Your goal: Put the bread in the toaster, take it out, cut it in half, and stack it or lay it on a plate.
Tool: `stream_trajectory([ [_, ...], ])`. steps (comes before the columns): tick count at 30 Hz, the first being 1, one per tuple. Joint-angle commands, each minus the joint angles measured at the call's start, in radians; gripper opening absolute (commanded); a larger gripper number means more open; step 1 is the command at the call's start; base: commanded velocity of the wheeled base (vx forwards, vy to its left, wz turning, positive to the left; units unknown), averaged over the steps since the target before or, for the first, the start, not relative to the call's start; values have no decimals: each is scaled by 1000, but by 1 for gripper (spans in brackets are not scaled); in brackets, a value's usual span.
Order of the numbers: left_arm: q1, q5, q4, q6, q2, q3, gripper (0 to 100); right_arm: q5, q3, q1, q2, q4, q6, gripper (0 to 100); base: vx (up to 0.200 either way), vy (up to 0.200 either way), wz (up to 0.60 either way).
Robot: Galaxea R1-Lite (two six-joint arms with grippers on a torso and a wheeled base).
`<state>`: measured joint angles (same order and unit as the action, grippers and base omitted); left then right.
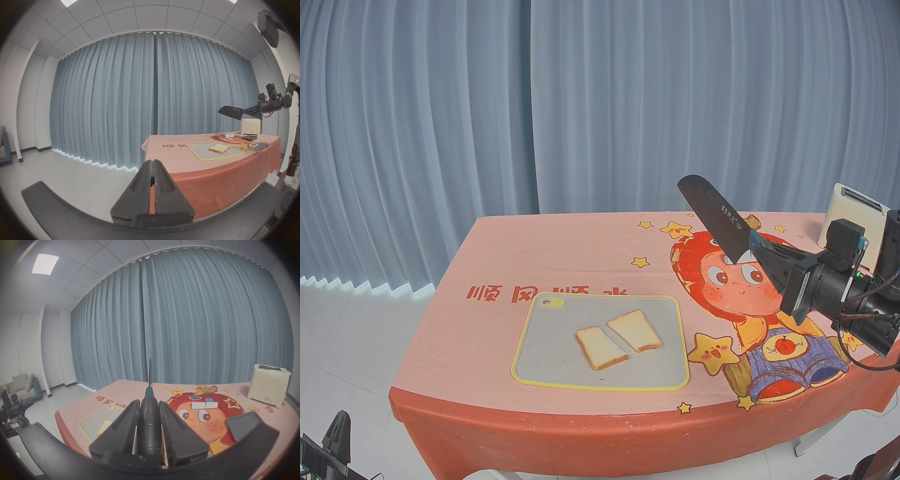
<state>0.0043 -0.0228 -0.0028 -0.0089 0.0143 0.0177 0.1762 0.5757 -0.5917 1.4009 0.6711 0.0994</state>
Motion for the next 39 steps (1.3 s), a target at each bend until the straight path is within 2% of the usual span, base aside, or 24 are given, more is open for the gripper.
stream_trajectory([
  [1, 0, 0, 0, 0, -14, -18, 0, -1, 4, 10, 6, -1, 0, 0, 0, 0, 0],
  [9, 0, 0, 0, 0, -14, -18, 0, -3, 1, 64, 17, 1, 2, 0, 0, 0, 0],
  [39, 0, 0, 0, 0, -14, -18, 0, -3, 6, 61, -11, 1, 0, 0, 0, 0, 0],
])
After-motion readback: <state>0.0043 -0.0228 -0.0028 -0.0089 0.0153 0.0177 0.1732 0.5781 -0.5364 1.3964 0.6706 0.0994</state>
